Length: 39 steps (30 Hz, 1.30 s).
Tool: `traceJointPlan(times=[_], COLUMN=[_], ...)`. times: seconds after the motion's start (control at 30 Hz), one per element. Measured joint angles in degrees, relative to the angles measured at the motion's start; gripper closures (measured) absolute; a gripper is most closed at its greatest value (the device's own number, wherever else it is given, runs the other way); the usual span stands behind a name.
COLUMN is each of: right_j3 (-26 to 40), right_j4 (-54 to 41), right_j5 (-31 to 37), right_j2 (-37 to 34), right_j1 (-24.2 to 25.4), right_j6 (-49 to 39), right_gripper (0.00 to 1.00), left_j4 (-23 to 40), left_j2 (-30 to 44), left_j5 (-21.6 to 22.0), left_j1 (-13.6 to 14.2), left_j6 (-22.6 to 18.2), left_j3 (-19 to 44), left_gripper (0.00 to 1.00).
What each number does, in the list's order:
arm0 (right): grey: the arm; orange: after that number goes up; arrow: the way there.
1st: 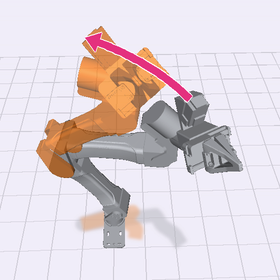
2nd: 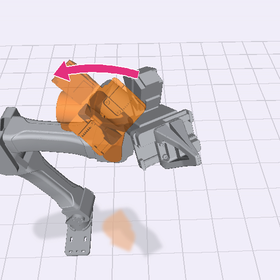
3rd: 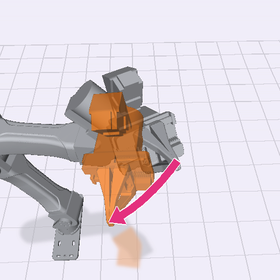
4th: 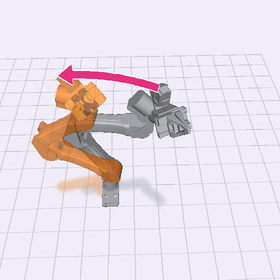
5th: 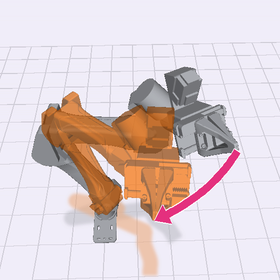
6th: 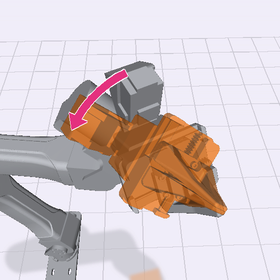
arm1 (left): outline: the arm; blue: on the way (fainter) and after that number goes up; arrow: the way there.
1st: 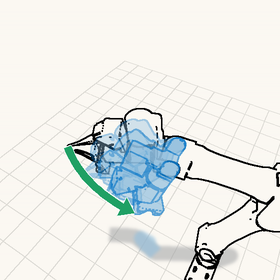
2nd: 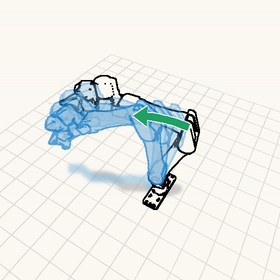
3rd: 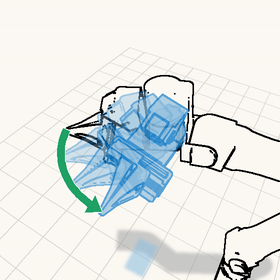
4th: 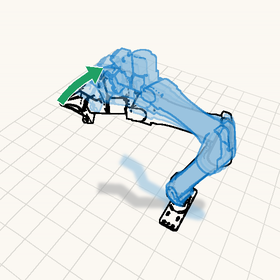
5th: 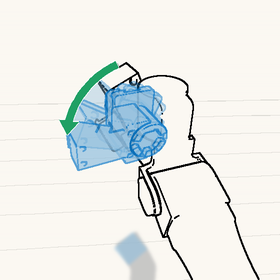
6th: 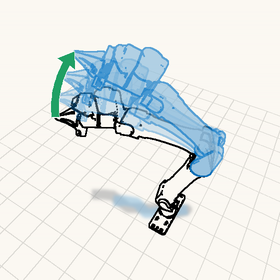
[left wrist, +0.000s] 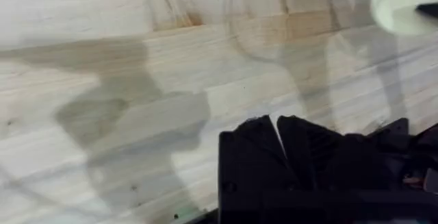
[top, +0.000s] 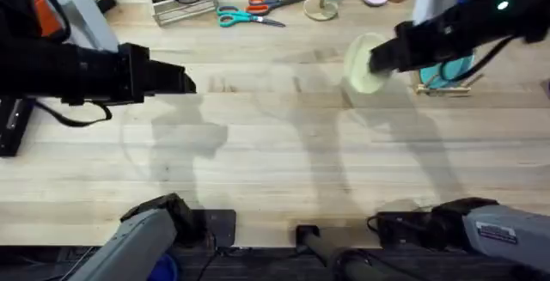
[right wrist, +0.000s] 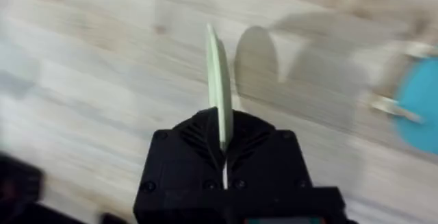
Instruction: Pick up the plates from the table one by one and place each into a slot on the dish rack.
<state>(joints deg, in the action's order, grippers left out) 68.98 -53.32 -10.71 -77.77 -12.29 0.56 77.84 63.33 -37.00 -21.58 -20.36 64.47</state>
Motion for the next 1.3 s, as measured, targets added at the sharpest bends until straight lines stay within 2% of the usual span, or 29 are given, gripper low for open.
traceJointPlan(times=[0.07, 0.1, 0.23, 0.27, 0.3, 0.53, 0.93, 1.3], right_j3=[2.27, 3.29, 7.06, 7.87, 8.79, 13.03, 13.61, 13.67], right_j4=[-2.86, -4.07, -8.59, -9.37, -10.27, -13.10, -14.22, -11.53], right_j5=[3.25, 4.70, 9.99, 11.07, 12.11, 15.40, 16.32, 16.46], right_j2=[0.06, 0.06, 0.06, 0.06, 0.06, 1.34, 5.50, 4.91], right_j1=[1.38, 2.06, 4.80, 5.50, 6.30, 13.20, 28.62, 32.35], right_j6=[-2.29, -3.20, -6.04, -6.48, -6.84, -10.56, -17.55, -22.94], right_gripper=[0.970, 0.970, 0.969, 0.969, 0.969, 0.970, 0.970, 0.970], left_j4=[1.04, 1.76, 4.20, 4.41, 4.51, 5.09, 6.00, 6.00], left_j2=[-0.82, -1.04, -1.21, -1.21, -1.21, -1.21, -1.21, -1.21], left_j5=[1.11, 1.80, 4.44, 4.96, 5.38, 6.61, 6.83, 6.83], left_j1=[0.00, 0.00, 0.00, 0.00, 0.00, 0.00, 0.00, 0.00], left_j6=[0.09, -0.06, 0.23, 0.46, 0.52, 0.48, 0.48, 0.48], left_j3=[0.29, 0.67, 3.65, 4.36, 4.95, 6.19, 6.19, 6.19], left_gripper=[0.861, 0.789, 0.177, 0.052, 0.017, 0.006, 0.006, 0.006])
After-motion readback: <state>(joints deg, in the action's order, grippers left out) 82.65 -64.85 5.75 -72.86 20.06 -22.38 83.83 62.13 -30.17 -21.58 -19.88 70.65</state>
